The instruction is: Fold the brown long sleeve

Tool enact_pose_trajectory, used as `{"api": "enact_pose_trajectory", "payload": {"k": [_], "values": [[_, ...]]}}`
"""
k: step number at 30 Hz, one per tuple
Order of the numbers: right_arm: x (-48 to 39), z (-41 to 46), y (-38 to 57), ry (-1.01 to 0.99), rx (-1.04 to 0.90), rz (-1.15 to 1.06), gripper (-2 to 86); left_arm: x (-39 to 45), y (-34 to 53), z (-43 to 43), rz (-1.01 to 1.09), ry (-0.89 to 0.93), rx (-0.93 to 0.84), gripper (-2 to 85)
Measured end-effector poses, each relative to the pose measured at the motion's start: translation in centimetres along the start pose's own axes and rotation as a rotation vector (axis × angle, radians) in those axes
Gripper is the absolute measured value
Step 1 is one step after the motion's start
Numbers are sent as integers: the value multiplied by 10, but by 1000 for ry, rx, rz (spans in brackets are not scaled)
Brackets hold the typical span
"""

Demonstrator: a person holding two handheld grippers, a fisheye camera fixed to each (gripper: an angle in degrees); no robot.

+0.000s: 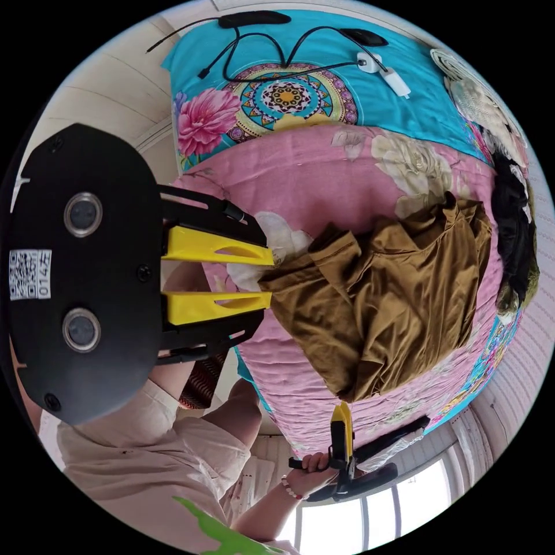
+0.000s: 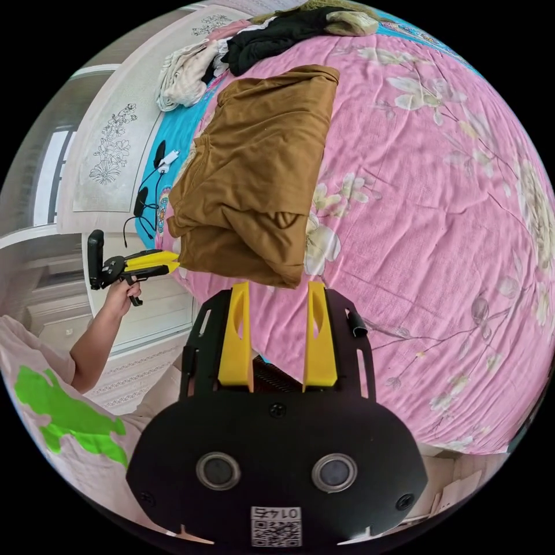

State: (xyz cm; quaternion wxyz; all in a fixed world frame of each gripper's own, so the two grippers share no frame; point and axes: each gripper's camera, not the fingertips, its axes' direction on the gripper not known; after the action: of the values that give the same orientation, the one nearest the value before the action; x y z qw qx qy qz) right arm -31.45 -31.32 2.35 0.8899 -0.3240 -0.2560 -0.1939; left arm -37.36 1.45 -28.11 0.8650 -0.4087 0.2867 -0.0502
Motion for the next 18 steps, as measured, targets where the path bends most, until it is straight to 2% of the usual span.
{"api": "enact_pose_trajectory", "payload": {"k": [3,8,11,13,18], "values": [[-4,-4,-5,11,-7,6,132,-1,-1,3,-28,80,-4,98],[-9,-19,-11,50,-19,39,63,3,-4,7,-67,56,7,93],[-8,-32,-11,26,-20,47,23,7,-7,8,-79,-9,7,38],[-8,-40,-10,12,-23,50,18,10,-8,6,-63,34,9,7],[-11,-70,-7,-32,-21,34,11,20,-11,-13,-66,52,2,-8]]}}
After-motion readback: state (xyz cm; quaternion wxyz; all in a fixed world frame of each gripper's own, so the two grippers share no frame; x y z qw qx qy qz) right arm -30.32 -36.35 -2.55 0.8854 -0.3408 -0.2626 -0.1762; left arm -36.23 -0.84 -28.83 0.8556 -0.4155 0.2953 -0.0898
